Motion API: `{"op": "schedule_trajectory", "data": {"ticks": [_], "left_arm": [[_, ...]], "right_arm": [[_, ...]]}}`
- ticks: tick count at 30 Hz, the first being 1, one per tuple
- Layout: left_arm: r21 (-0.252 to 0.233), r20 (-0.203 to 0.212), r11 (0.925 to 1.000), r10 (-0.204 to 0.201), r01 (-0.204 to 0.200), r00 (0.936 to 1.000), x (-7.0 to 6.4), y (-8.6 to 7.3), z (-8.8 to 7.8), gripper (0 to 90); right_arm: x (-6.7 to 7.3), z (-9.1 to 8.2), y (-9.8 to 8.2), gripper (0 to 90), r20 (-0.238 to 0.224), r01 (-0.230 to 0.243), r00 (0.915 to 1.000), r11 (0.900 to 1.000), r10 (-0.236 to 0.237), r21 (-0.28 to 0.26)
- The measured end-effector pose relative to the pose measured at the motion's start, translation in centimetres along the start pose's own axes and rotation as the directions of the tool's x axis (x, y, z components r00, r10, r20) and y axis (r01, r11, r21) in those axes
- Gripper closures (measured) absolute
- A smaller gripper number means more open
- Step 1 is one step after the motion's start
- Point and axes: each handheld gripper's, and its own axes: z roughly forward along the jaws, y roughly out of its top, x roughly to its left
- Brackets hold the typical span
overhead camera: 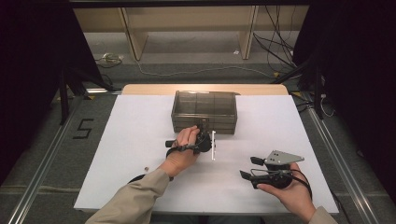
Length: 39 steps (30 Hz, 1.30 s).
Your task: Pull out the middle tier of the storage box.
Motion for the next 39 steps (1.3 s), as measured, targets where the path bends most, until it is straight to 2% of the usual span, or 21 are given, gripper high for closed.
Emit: {"op": "schedule_trajectory", "data": {"ticks": [9,10,12,13,17,21,22,39], "left_arm": [[-0.001,-0.003,1.0000,0.002,-0.002,1.0000,-0.1,0.1,-0.5,81.1],[-0.025,-0.004,0.9997,0.001,-0.001,1.0000,-0.1,0.2,-0.8,90.0],[-0.028,-0.005,0.9994,0.022,-0.022,0.9997,-0.1,0.2,-0.7,90.0],[-0.026,-0.020,0.9993,0.027,-0.027,0.9994,-0.2,0.1,-0.6,89.9],[-0.018,-0.035,0.9998,0.002,-0.003,0.9994,-0.4,0.0,-0.6,85.3],[-0.017,-0.032,0.9998,-0.004,0.003,0.9995,-0.5,-0.2,-0.2,79.2],[-0.011,-0.032,0.9999,0.007,-0.007,0.9995,-0.5,-0.2,-0.1,78.7],[0.003,-0.050,0.9997,0.023,-0.023,0.9985,-0.6,0.0,0.2,79.6]], "right_arm": [[0.0,0.0,0.0,31.8,-0.001,0.000,1.0000,1.000,0.000,0.000],[0.0,0.0,0.0,31.8,0.000,0.001,1.0000,1.000,-0.001,0.000],[0.0,0.0,0.0,31.8,-0.001,0.000,1.0000,1.000,0.000,0.000],[0.0,0.0,0.0,31.8,-0.001,0.001,1.0000,1.000,-0.001,0.002],[0.0,0.0,0.0,31.8,-0.001,0.002,1.0000,1.000,-0.002,-0.003],[0.0,0.0,0.0,31.8,-0.003,0.001,1.0000,1.000,-0.001,0.002],[0.0,0.0,0.0,31.8,-0.003,0.000,1.0000,1.000,0.000,0.000],[0.0,0.1,0.0,32.0,-0.003,0.005,1.0000,1.000,-0.005,0.000]]}}
